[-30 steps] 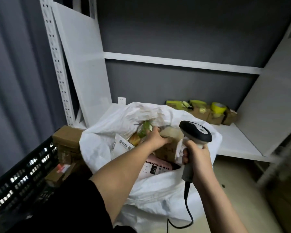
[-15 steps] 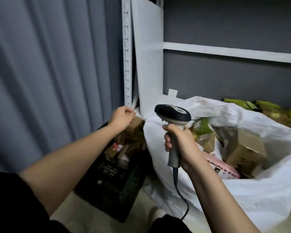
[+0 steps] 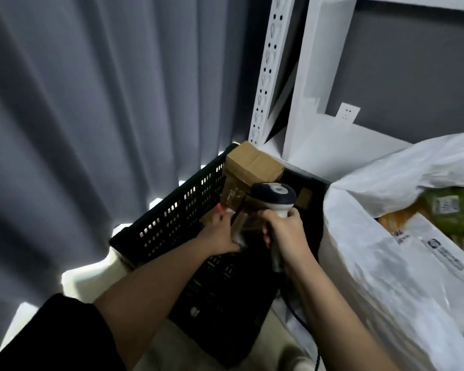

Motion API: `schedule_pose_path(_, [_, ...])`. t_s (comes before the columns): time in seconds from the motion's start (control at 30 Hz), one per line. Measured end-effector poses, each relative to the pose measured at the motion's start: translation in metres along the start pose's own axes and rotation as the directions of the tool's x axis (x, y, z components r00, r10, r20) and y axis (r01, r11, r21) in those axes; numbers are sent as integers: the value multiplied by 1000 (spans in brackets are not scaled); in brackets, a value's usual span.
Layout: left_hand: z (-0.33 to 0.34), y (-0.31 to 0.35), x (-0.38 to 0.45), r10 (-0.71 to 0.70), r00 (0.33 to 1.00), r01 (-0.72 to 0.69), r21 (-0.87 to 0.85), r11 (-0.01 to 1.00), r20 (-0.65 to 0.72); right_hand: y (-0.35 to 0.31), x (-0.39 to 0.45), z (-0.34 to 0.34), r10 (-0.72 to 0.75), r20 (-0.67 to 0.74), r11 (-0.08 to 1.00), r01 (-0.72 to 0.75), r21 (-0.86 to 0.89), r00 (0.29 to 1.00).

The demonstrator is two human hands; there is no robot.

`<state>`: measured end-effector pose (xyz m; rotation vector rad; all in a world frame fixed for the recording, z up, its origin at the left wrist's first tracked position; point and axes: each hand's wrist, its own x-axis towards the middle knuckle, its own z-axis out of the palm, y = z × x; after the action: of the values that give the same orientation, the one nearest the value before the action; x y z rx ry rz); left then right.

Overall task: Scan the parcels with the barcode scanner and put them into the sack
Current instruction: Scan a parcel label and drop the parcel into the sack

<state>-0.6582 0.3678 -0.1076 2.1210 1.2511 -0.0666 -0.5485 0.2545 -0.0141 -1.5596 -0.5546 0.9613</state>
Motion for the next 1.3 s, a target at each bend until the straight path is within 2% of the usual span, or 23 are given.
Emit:
schedule_pose_path(0.1, [28,15,41,152,985,-167,251,954,76,12,30,-7,7,-48,1000,-7,-6,999])
schedule_pose_path(0.2, [38,38,73,288,954,-297,369,881,79,20,54,-15,-33,-126,999,29,-37,991])
schedule_pose_path(0.33, [39,62,110,332,929,-369,454,811,161,24,80,-29,-46,-238,999,42,-23,970])
schedule_pose_path(0.43, [38,75,131,355,901,-434,558,707,251,22,95,-36,11,-236,999,-2,42,972])
schedule_pose_path(0.53, [42,83,139,348,887,-461,616,639,303,28,102,-38,-17,-207,1000,13,-18,978])
schedule_pose_path(0.67, [40,88,134,364,900,-433,588,683,241,36,101,-32,-3,-234,1000,-3,-23,972])
schedule_pose_path(0.8, [37,78,114,372,902,-415,680,605,220,32,85,-25,-28,-230,998,16,-55,973])
schedule_pose_path(0.83, [34,72,107,374,905,-408,669,621,205,31,80,-24,-33,-216,998,22,-56,976])
schedule_pose_path(1.0, [2,32,36,301,953,-281,410,868,16,22,29,-14,-24,-57,1000,25,11,998])
schedule_pose_path(1.07, [-11,18,-3,239,966,-216,207,954,-96,12,0,-11,-24,13,1000,24,11,1000])
schedule_pose_path(1.13, [-26,11,-45,144,970,-153,-31,988,-196,-3,-28,-8,-29,66,1000,29,11,997])
schedule_pose_path(1.2, [-39,11,-84,-28,947,-67,-281,957,-321,-18,-54,-5,-45,92,999,43,25,995])
schedule_pose_path(1.23, [-45,12,-101,-117,916,-59,-419,906,-383,-25,-66,-4,-65,93,997,61,38,994])
schedule_pose_path(1.3, [-55,16,-139,-276,852,-120,-680,724,-444,-36,-90,-2,-120,68,991,115,67,990])
